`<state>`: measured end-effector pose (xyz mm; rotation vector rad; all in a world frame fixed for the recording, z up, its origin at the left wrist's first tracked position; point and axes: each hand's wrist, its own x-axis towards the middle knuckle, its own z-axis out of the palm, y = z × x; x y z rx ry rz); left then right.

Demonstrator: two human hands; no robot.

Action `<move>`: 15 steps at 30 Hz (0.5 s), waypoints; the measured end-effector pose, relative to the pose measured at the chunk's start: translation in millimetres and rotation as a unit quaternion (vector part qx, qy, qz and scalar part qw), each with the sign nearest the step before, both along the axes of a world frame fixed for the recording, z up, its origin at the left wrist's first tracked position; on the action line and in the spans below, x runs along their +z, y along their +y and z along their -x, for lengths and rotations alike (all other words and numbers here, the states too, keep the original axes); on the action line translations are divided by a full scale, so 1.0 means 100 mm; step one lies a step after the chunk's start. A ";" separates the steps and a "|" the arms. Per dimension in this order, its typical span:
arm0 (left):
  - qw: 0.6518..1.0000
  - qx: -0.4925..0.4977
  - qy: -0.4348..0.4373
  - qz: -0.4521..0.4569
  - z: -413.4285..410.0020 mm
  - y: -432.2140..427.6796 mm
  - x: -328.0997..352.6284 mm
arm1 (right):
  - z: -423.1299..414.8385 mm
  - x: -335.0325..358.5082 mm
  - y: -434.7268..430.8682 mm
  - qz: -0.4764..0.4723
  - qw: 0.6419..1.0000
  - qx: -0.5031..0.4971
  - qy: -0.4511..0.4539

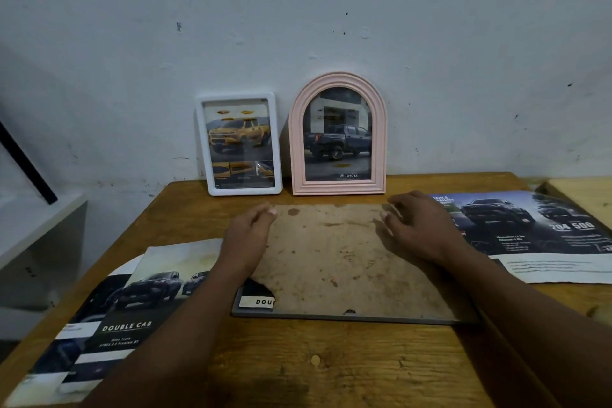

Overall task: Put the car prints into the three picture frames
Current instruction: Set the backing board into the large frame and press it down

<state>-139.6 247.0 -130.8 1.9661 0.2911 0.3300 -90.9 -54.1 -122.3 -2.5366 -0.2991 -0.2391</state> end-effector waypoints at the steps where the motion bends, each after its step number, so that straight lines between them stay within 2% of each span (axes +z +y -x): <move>1: 1.000 -0.007 0.005 -0.007 0.00 0.00 0.01 | 0.00 0.00 -0.02 -0.039 0.999 -0.015 -0.004; 4: 0.997 -0.026 0.010 -0.076 0.03 -0.02 0.02 | 0.00 -0.01 -0.06 -0.082 0.996 -0.023 -0.003; 9: 0.958 -0.066 0.044 -0.277 0.08 -0.09 0.04 | -0.04 0.00 -0.06 -0.032 0.999 0.000 0.014; 15: 0.898 -0.109 0.096 -0.415 -0.04 -0.13 0.03 | 0.02 -0.05 0.01 0.075 0.996 0.020 -0.032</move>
